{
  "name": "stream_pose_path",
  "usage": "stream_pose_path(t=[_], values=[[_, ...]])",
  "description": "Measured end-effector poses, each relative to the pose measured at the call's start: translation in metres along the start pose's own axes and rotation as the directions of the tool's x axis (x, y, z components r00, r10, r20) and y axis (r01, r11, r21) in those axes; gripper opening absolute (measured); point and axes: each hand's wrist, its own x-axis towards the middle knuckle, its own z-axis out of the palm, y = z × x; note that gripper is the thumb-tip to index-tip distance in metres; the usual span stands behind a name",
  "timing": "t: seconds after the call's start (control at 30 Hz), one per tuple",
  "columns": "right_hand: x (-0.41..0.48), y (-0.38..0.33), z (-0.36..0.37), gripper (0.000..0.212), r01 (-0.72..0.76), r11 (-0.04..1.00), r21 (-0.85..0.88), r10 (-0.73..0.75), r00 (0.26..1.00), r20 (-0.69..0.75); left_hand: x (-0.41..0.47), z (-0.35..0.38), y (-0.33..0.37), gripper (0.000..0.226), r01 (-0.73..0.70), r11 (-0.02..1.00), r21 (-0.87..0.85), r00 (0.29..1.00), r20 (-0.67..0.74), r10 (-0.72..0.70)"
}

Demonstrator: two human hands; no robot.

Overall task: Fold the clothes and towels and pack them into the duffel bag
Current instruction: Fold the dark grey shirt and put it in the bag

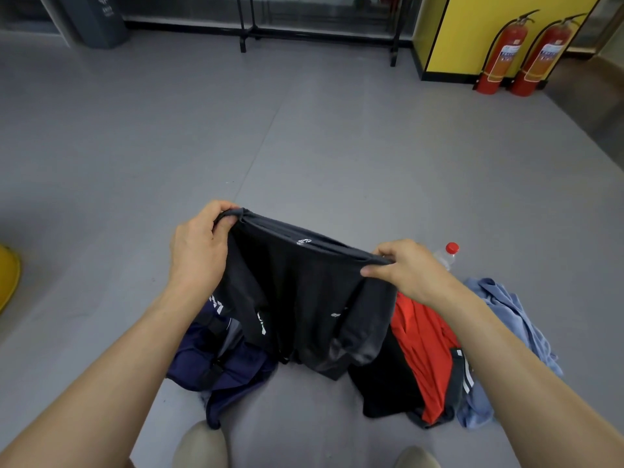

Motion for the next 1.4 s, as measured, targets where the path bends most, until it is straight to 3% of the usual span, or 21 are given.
stream_pose_path(t=[0.1,0.27,0.37,0.43,0.57,0.77,0.83,0.9,1.0,1.13,1.3,1.4], values=[[-0.004,0.004,-0.01,0.013,-0.024,1.0,0.02,0.026,0.99,-0.14,0.0,0.002,0.0,0.017,-0.001,1.0,0.01,0.999,0.054,0.0],[-0.009,0.01,-0.021,0.023,-0.034,0.996,0.08,0.051,0.973,-0.224,0.0,0.002,-0.002,0.025,-0.004,0.999,0.042,0.993,0.119,-0.001],[-0.014,0.01,-0.026,0.012,0.032,0.982,0.184,0.019,0.962,-0.271,0.0,0.0,-0.001,0.019,-0.013,0.998,0.064,0.99,0.141,0.003],[-0.02,0.006,-0.028,0.019,0.134,0.948,0.289,-0.042,0.952,-0.302,-0.001,-0.001,-0.001,0.014,-0.012,0.999,0.044,0.987,0.158,0.005],[-0.032,0.002,-0.034,0.022,0.192,0.849,0.493,-0.059,0.961,-0.271,-0.003,-0.001,-0.002,0.011,0.013,0.999,-0.031,0.98,0.2,-0.007],[-0.037,0.005,-0.037,0.018,0.188,0.78,0.597,-0.023,0.962,-0.272,-0.007,-0.003,0.007,0.016,0.023,0.982,-0.189,0.967,0.253,0.026],[-0.038,0.008,-0.038,0.012,0.207,0.807,0.553,-0.06,0.961,-0.272,-0.008,-0.003,0.009,0.016,0.022,0.976,-0.215,0.966,0.256,0.035],[-0.037,0.015,-0.036,0.01,0.213,0.889,0.405,-0.1,0.954,-0.282,-0.009,-0.004,0.01,0.017,0.023,0.974,-0.225,0.966,0.257,0.037],[-0.035,0.025,-0.031,0.018,0.187,0.966,0.181,-0.118,0.935,-0.334,-0.009,-0.003,0.008,0.015,0.033,0.976,-0.216,0.96,0.279,0.029],[-0.034,0.023,-0.036,0.04,0.162,0.986,0.032,-0.134,0.899,-0.416,-0.005,-0.002,-0.002,0.012,0.011,0.996,-0.094,0.949,0.315,0.02],[-0.024,0.042,-0.032,0.034,0.049,0.992,-0.116,-0.074,0.972,-0.221,-0.006,0.001,-0.017,0.018,-0.025,0.996,0.086,0.951,0.309,-0.003],[-0.003,0.047,-0.02,0.034,-0.016,0.999,-0.032,0.011,0.99,-0.14,0.0,0.014,-0.025,0.016,-0.005,0.985,0.175,0.954,0.295,-0.048]])
